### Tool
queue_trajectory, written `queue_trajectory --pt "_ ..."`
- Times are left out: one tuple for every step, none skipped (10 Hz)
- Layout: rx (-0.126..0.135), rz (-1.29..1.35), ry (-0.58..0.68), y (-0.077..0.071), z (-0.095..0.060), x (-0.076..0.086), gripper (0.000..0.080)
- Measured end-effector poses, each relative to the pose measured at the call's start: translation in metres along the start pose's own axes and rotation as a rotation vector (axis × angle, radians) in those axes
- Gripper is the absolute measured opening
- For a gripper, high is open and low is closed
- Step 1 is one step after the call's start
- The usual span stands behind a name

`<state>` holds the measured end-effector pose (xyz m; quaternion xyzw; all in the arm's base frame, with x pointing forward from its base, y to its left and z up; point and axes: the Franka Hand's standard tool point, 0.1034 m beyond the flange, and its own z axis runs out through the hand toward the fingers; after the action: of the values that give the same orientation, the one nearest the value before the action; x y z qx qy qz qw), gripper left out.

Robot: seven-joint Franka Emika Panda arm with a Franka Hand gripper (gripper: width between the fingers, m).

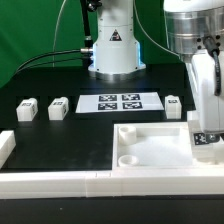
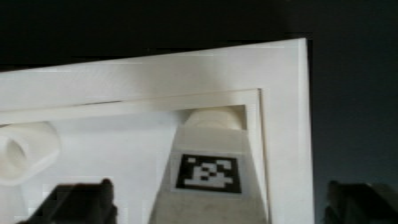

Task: Assemble one leg

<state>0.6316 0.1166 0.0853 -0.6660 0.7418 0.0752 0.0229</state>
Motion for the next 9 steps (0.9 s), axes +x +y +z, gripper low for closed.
queue_trajectory --pt "0.0 -0.074 0.0 0.0 0.0 0.0 0.0617" --pt "-0.001 -0.193 0.001 0.0 0.001 0.0 0.0644" --pt "-0.004 -0.328 0.001 0.001 0.003 0.001 0.0648" --pt "-0.006 -0.421 0.002 0.001 0.004 0.002 0.0648" --pt "-0.008 -0.564 0.001 0.001 0.006 0.003 0.0649" --pt "-0.011 -0.683 0.001 0.001 0.008 0.005 0.0649" --pt "-0.014 -0.767 0.0 0.001 0.01 0.008 0.0649" --pt "-0.015 -0.885 -0.001 0.001 0.01 0.011 0.0649" --pt "-0.015 -0.97 -0.001 0.0 0.01 0.012 0.0649"
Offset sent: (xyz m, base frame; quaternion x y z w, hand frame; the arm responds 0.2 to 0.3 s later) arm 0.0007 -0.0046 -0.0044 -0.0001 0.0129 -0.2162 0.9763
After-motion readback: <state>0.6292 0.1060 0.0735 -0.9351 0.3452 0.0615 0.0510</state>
